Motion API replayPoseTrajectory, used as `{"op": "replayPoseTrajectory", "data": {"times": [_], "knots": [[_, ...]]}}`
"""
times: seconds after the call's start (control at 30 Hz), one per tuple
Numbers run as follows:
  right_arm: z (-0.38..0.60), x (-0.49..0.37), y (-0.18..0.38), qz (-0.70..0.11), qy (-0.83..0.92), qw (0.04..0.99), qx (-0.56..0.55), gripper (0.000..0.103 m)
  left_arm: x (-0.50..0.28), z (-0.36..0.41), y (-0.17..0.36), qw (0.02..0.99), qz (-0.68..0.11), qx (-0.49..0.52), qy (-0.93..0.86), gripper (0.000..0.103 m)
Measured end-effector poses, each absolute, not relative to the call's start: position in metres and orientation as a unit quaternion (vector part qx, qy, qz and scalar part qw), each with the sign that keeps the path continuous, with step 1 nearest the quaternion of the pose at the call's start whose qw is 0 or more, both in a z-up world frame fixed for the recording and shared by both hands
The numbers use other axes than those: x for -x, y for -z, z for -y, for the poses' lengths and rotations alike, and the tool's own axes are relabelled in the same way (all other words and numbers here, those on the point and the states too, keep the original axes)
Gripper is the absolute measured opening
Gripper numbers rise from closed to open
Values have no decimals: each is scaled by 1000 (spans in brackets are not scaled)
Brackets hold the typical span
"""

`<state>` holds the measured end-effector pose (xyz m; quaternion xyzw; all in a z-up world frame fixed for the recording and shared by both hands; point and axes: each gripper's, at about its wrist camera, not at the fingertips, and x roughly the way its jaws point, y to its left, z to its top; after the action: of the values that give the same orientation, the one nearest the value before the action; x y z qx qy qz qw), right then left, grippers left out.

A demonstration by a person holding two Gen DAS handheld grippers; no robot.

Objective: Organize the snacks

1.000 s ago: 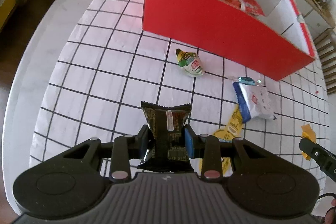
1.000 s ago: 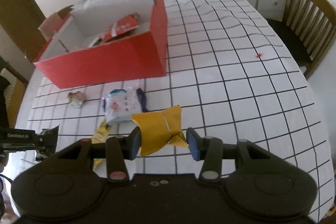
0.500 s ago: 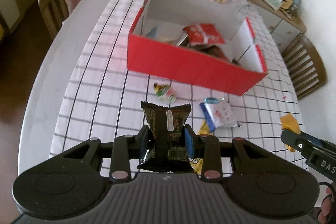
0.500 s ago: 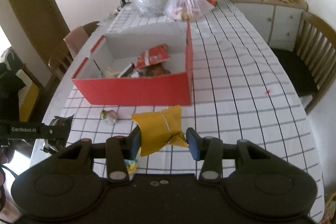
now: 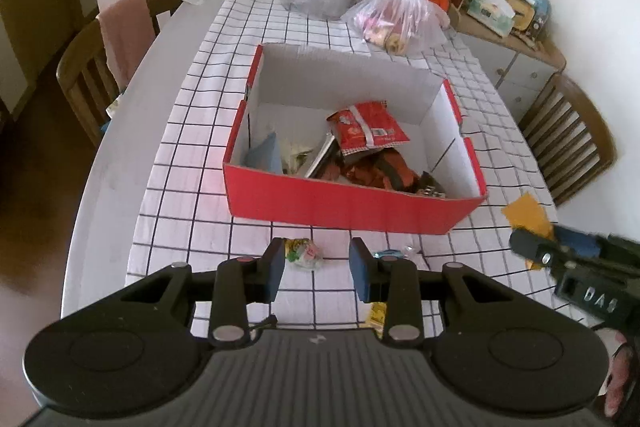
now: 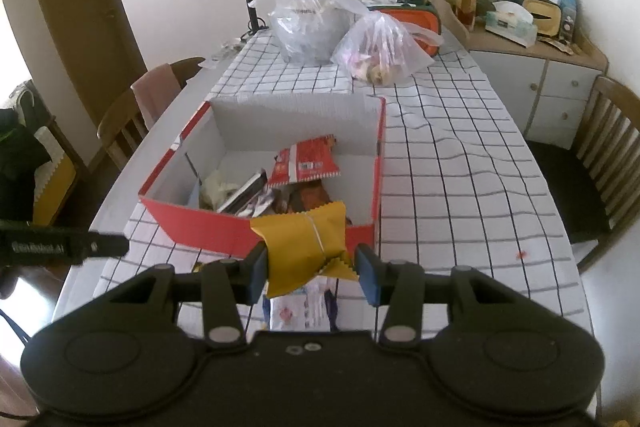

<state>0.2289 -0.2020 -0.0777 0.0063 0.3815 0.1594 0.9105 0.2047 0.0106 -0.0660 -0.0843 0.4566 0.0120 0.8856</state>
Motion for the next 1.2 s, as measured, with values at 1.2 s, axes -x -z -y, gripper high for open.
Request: {"op": "replayPoseTrajectory", "data": {"times": [1.2], "knots": [[208, -201, 145, -453, -187, 871, -25, 45, -189, -32, 206, 792, -583, 148, -104, 33]]}}
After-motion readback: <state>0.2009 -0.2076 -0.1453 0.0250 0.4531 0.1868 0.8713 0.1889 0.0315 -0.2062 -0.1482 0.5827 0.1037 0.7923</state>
